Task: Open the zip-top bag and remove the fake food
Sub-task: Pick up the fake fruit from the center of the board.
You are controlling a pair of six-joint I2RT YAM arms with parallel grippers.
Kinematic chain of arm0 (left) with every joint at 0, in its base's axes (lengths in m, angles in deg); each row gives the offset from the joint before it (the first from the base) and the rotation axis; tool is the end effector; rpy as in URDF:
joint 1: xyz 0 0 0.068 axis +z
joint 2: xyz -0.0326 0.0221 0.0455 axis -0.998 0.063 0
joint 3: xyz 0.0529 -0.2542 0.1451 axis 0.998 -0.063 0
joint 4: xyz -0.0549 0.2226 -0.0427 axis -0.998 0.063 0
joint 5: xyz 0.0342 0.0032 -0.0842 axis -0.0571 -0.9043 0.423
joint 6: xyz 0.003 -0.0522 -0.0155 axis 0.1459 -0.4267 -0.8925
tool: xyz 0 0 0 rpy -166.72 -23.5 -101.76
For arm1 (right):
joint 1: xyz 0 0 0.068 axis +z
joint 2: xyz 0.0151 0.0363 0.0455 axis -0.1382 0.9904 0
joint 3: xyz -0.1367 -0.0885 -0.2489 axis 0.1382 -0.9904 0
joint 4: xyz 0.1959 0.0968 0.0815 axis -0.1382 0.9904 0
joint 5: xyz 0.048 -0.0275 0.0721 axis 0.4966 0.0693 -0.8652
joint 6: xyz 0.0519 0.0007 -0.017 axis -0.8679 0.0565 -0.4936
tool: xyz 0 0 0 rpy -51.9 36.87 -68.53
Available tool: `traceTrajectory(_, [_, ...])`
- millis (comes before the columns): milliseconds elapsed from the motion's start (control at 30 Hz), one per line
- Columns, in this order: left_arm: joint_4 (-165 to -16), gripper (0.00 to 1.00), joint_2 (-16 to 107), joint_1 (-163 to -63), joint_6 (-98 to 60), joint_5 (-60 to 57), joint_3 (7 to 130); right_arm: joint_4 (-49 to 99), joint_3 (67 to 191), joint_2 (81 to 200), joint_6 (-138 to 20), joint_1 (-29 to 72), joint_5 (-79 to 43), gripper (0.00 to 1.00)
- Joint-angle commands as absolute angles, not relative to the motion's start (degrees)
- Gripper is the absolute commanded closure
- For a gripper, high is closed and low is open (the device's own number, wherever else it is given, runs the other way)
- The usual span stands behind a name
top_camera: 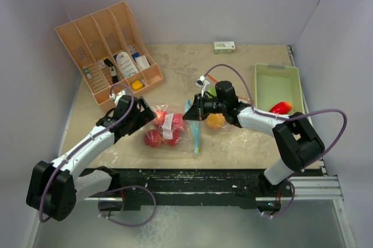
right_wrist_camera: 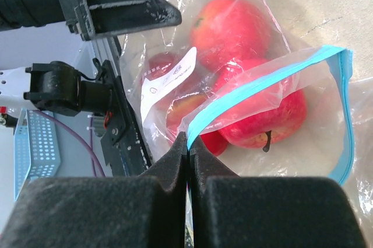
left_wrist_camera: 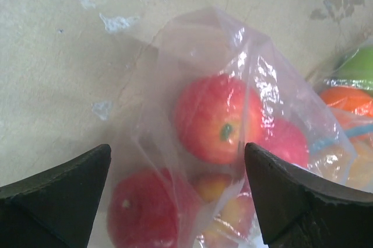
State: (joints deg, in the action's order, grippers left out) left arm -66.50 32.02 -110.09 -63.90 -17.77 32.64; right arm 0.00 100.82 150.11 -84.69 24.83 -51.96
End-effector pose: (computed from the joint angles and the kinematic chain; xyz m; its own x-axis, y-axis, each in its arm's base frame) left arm 0.1647 -0.0668 0.2471 -0.6386 -0.6200 -0.4559 -0.3910 0.7717 -0.5016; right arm 0.2530 0.1919 0.2654 -0.7343 0.0033 -0.6788 -0.6384 0.3365 0.6923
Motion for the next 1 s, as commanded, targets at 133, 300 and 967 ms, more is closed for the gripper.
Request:
traceTrajectory(133, [-76.05, 0.09, 40.55, -106.71, -58.50, -12.70, 38.52, -0.72, 101.03, 150.61, -83.23, 24.54, -54.27, 1.00])
traceTrajectory(300, [-82.26, 0.71, 45.30, -106.74, -57.25, -6.77, 40.16, 1.97, 101.94, 150.50, -81.88, 24.51, -53.02, 1.00])
traceTrajectory(967, [-68.59, 1.00, 28.78, -106.83, -55.11, -6.69, 40.62, 6.76, 103.52, 150.90, -80.61, 22.20, -47.00, 1.00])
